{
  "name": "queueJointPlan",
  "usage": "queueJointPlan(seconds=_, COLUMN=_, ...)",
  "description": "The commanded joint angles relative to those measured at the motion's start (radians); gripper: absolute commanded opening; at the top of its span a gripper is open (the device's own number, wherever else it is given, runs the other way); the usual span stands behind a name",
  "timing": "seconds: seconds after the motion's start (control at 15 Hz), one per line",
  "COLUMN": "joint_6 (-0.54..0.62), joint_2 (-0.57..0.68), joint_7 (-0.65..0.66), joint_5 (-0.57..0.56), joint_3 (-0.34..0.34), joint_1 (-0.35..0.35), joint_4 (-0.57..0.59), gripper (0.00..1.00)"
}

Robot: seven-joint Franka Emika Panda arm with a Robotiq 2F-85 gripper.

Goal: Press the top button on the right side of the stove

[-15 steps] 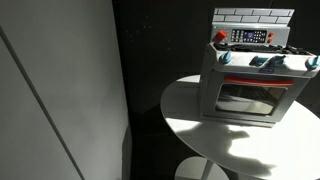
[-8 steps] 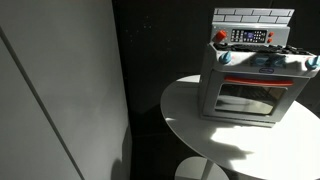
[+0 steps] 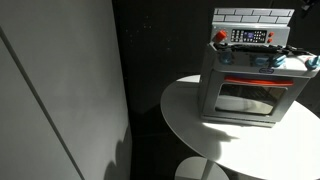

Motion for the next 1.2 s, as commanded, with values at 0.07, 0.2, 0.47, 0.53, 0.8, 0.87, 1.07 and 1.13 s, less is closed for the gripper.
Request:
queueJointPlan(seconds=0.07, joint_6=0.003, joint_2=0.117, joint_7=0.076, joint_5=-0.041, joint_3=-0.010, joint_1=-0.004, joint_4=0.121, gripper=1.00)
queueJointPlan(seconds=0.2, joint_6=0.012, joint_2=0.153, joint_7=0.094, joint_5=-0.049, joint_3=-0.019, joint_1=0.001, joint_4=0.153, gripper=1.00)
queueJointPlan(seconds=0.47, joint_6=0.021, joint_2=0.218, joint_7=0.132, joint_5=-0.076, joint_3=-0.039, joint_1=0.007, joint_4=0.208, gripper=1.00)
queueJointPlan(seconds=0.53, joint_6=0.020, joint_2=0.235, joint_7=0.139, joint_5=-0.081, joint_3=-0.045, joint_1=0.008, joint_4=0.222, gripper=1.00)
queueJointPlan(seconds=0.8, joint_6=0.021, joint_2=0.287, joint_7=0.145, joint_5=-0.078, joint_3=-0.067, joint_1=0.014, joint_4=0.269, gripper=1.00)
queueJointPlan(seconds=0.87, joint_6=0.024, joint_2=0.299, joint_7=0.144, joint_5=-0.079, joint_3=-0.072, joint_1=0.016, joint_4=0.279, gripper=1.00)
queueJointPlan(seconds=1.07, joint_6=0.028, joint_2=0.335, joint_7=0.147, joint_5=-0.083, joint_3=-0.087, joint_1=0.022, joint_4=0.313, gripper=1.00)
queueJointPlan(seconds=1.13, joint_6=0.029, joint_2=0.346, joint_7=0.147, joint_5=-0.084, joint_3=-0.092, joint_1=0.024, joint_4=0.323, gripper=1.00)
